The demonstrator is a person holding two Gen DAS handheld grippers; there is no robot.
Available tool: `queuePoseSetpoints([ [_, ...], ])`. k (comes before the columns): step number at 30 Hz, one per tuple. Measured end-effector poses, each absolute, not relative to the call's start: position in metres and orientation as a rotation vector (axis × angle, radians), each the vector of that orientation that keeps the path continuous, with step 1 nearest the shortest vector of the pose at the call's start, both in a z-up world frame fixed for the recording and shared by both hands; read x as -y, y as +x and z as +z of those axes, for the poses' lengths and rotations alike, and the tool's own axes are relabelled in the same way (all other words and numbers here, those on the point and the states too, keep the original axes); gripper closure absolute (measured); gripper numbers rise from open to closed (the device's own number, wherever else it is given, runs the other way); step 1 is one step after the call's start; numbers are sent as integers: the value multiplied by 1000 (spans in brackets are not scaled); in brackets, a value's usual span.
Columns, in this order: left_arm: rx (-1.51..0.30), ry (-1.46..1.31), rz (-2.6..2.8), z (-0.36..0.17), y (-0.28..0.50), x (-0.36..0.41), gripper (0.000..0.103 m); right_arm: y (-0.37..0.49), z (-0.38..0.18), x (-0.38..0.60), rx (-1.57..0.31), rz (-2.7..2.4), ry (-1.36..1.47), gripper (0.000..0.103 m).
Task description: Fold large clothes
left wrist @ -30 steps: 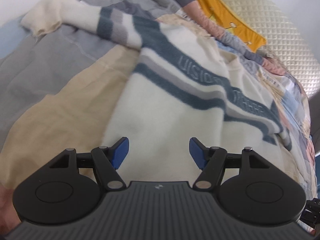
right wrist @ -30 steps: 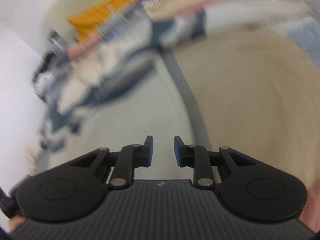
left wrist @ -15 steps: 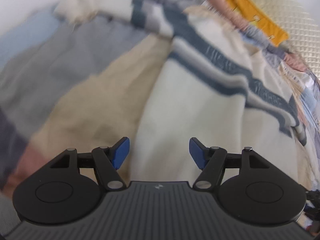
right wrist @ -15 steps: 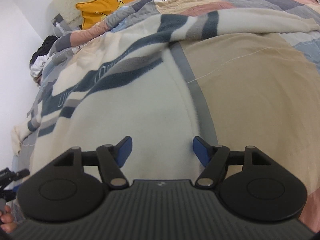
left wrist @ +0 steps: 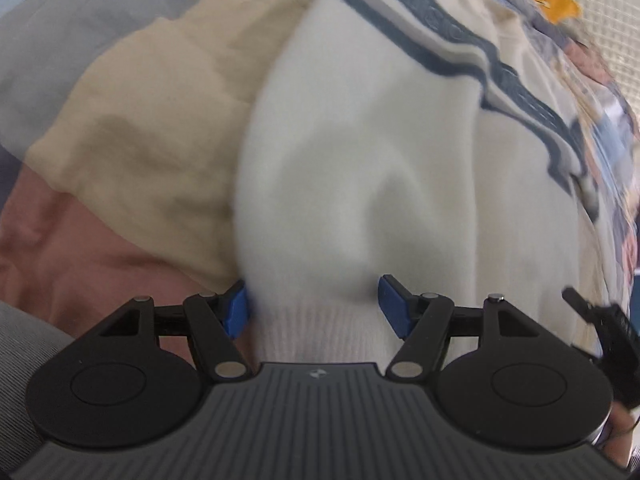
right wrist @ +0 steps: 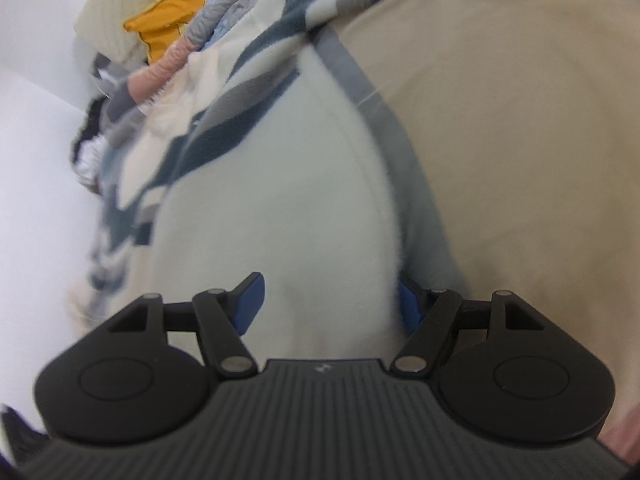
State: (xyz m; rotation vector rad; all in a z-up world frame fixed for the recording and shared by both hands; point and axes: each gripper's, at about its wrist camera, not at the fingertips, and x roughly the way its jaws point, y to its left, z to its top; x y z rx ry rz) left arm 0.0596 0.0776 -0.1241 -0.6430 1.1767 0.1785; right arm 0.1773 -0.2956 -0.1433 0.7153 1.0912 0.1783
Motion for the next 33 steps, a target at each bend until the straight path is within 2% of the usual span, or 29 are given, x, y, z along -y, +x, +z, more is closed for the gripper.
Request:
queuePoseSetpoints([
  [3,-1172,-631,159,-122,57,-74,51,177,-145,291,-1102,232,750,39],
  [5,-1168,-649,137,-118,56,-76,72,176,-142,285,-1105,245,716,60],
  [7,-1163,-640,102,-110,55,-80,86,174,-137,284,-1100,218,681,77],
  [11,-1105,-574,26,-74,49,-90,90,170,-117,294,-1055,267,732,84],
  [16,-1069,-548,-9,-38,39,-109,94,166,-73,296,-1040,310,574,86],
  [19,-1082,-531,-12,-34,36,-115,94,163,-55,293,-1048,325,470,86],
  [28,-1180,-455,31,-65,46,-108,94,172,-85,255,-1228,260,190,85],
  [33,-1168,-459,27,-65,40,-108,93,170,-89,256,-1183,250,224,85],
])
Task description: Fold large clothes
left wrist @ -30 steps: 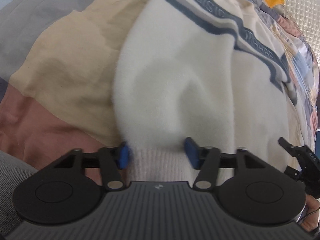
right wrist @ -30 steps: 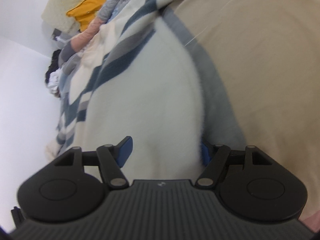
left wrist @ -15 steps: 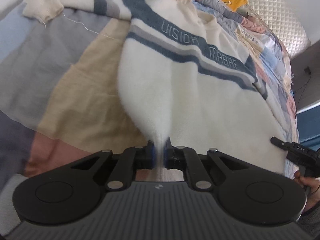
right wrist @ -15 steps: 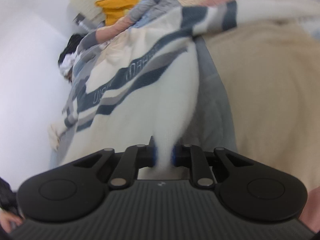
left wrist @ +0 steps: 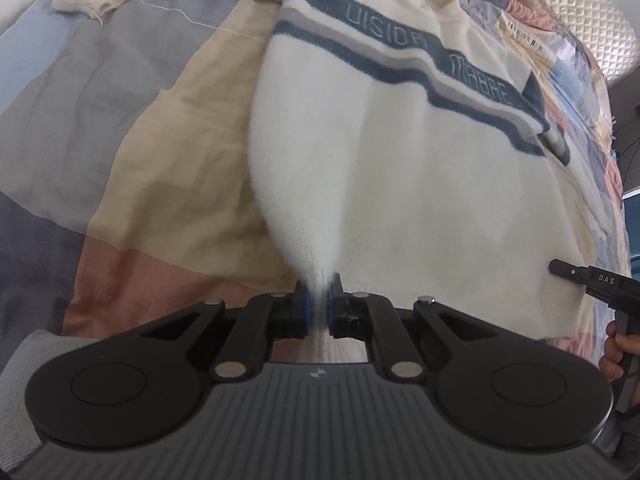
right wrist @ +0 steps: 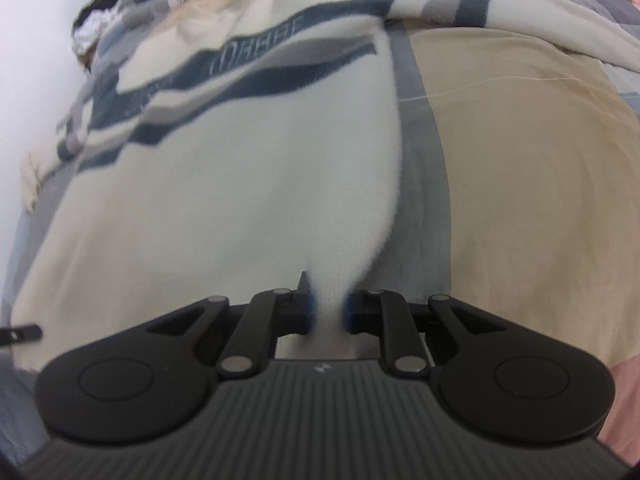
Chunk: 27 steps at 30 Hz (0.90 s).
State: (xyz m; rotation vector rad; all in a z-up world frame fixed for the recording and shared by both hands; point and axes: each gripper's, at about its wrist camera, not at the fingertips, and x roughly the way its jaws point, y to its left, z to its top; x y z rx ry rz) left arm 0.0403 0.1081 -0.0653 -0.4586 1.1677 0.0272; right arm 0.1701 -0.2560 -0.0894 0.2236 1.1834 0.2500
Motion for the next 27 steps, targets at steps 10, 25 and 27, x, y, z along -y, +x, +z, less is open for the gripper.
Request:
queuePoseSetpoints([
  [10,-1054,-455,7,-30,10,-113,48,153,-61,264,-1048,191,274,65],
  [25,-808,-301,-88,28,73,-16,48,151,-18,252,-666,192,320,40],
  [27,-781,-253,-83,27,90,2,48,156,-17,246,-651,200,299,40],
])
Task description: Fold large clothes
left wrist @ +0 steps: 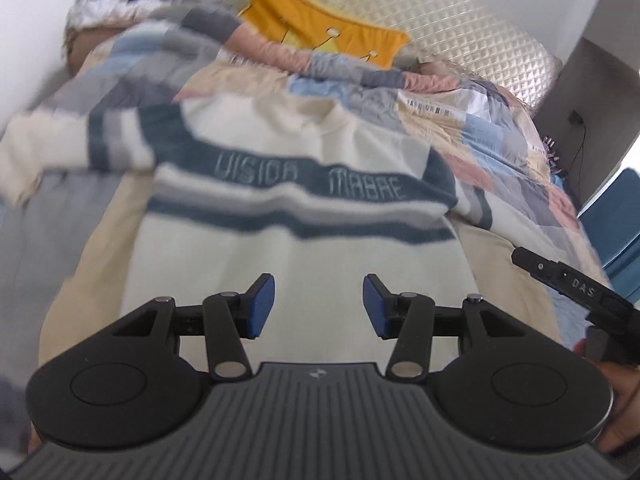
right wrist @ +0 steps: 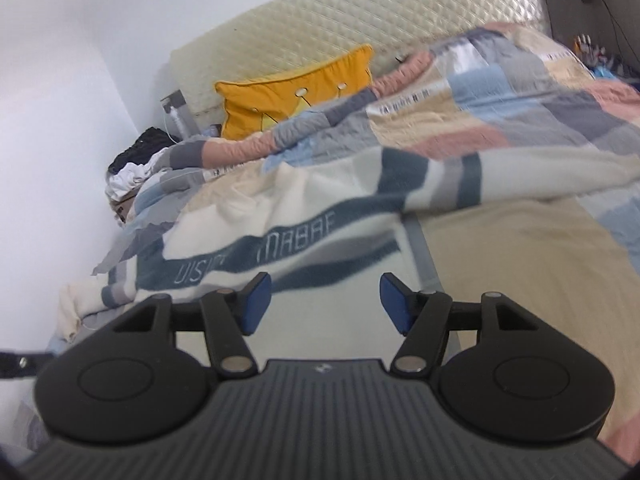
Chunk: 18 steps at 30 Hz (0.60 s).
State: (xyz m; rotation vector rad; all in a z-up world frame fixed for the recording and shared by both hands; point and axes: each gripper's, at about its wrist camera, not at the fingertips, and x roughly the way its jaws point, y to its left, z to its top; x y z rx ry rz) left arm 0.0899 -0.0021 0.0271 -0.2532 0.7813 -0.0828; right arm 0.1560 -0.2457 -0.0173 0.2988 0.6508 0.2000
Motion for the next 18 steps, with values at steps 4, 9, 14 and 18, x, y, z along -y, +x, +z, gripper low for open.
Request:
queuePoseSetpoints([
  [4,-730,-138,-57,14,124,31,48,165,-21,234,-617,233,249,41],
  [9,-749,-94,-31,-27,165,39,48,175,-38,225,-619,279,221,47],
  [14,-794,-14,-5,-79,205,25,48,191,-67,214,-676,336,176,51],
  [18,-833,-11,16,-109,221,12,48,210,-95,210,-774,326,156,52],
])
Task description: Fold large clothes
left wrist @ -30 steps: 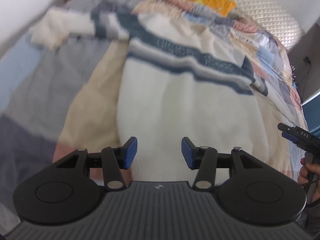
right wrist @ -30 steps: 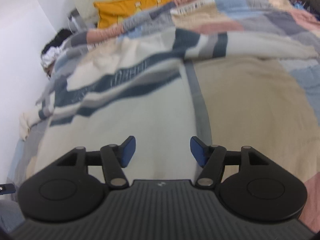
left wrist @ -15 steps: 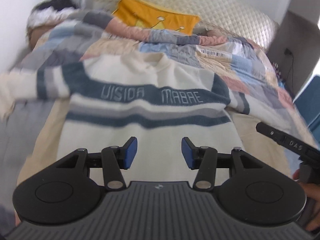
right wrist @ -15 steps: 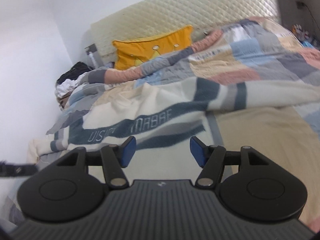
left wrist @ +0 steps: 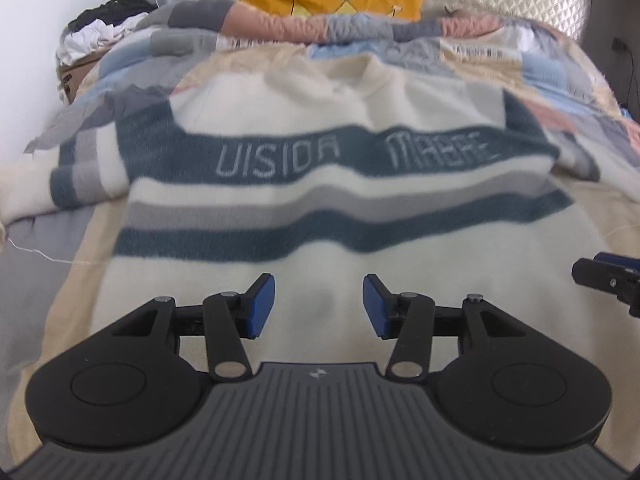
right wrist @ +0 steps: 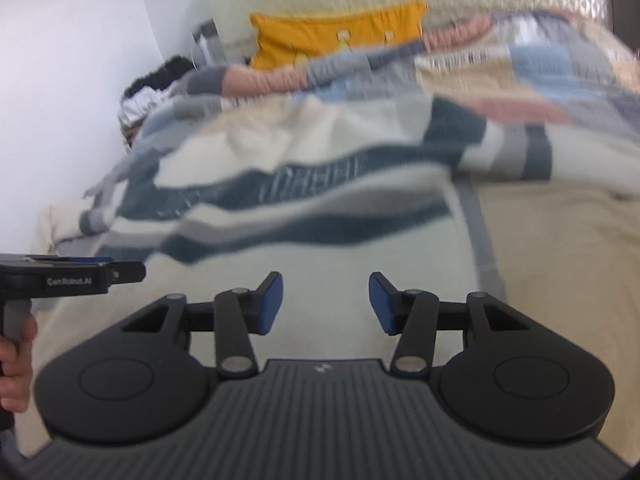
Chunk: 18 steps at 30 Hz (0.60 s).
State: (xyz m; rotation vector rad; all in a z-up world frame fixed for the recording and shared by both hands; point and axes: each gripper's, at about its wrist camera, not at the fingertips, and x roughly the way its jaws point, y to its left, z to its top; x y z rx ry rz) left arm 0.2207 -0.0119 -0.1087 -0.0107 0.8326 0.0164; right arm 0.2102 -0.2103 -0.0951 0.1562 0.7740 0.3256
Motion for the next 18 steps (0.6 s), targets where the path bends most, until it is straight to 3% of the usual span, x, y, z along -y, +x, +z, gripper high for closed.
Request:
queuePoseSetpoints([
  [12,-852,-47,25,-141,222,2,48,217,-134,189,-893,339,27,55],
  [18,-839,-71,5,-139,207,-4,47,217,-117,210,-873,294,175,53],
])
